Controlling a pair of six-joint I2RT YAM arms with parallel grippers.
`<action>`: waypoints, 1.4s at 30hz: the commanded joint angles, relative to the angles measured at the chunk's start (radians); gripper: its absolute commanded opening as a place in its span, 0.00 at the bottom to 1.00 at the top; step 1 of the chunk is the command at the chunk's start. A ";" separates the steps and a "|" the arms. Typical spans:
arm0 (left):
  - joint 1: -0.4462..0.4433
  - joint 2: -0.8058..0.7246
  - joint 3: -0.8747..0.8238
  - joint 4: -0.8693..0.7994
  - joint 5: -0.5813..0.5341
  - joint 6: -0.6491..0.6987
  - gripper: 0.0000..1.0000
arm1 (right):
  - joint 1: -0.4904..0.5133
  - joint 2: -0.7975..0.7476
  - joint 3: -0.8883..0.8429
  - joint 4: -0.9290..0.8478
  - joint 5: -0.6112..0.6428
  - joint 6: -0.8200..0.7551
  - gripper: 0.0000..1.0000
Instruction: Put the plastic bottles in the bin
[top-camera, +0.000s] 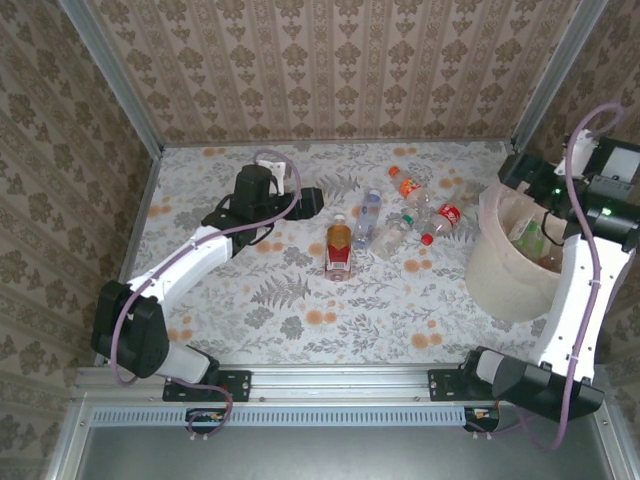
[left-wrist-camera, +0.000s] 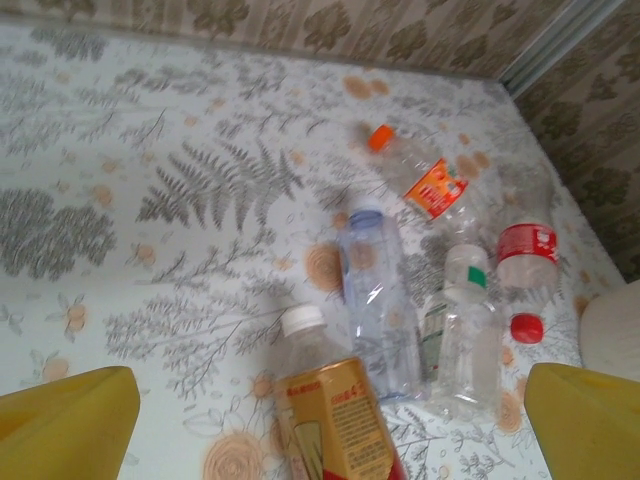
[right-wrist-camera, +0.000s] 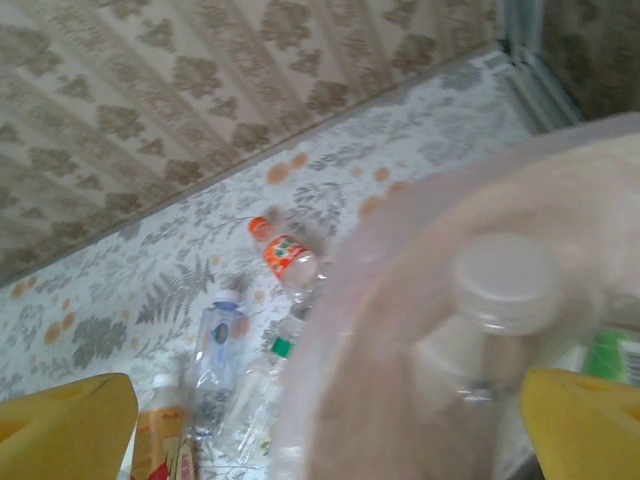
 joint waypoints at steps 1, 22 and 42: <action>0.003 0.039 0.039 -0.092 -0.045 -0.063 1.00 | 0.081 -0.038 -0.042 0.141 0.040 0.092 1.00; -0.146 0.202 0.203 -0.444 -0.051 -0.177 1.00 | 0.673 -0.033 -0.188 0.449 0.189 0.157 1.00; -0.304 0.463 0.432 -0.767 -0.044 -0.039 1.00 | 0.748 -0.039 -0.259 0.435 0.327 0.117 1.00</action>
